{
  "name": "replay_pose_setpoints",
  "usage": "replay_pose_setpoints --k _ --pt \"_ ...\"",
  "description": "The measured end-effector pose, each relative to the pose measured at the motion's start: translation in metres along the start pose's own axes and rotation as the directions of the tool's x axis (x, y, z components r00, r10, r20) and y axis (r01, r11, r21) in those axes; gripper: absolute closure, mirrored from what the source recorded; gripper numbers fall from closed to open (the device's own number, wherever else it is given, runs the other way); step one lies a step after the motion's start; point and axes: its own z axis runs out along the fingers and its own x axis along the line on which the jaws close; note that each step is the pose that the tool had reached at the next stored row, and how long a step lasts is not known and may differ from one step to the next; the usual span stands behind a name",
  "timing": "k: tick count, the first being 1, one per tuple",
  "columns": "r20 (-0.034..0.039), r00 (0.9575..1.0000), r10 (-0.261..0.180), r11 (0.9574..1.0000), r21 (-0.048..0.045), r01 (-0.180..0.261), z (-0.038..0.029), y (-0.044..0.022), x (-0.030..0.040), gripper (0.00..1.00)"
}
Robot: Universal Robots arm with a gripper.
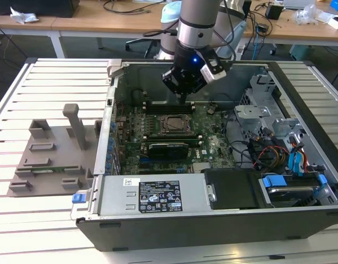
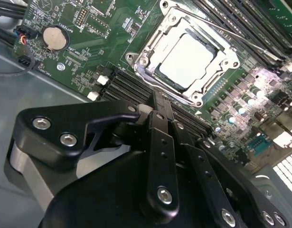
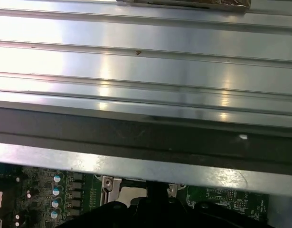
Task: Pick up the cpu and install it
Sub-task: 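Install the first cpu locking lever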
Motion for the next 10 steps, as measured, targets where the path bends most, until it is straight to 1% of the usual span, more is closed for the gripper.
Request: replay_pose_setpoints --k 2,7,8,10 --pt "-0.0001 1.0 0.0 1.0 0.001 0.0 -0.0057 -0.0001 0.0003 0.89" --pt "-0.0002 1.0 0.0 1.0 0.0035 0.0 -0.0163 -0.0002 0.0008 0.89" --pt "-0.0003 1.0 0.0 1.0 0.0043 0.0 -0.0193 -0.0002 0.001 0.89" --pt "-0.0004 1.0 0.0 1.0 0.0045 0.0 -0.0223 -0.0003 0.0011 0.89"
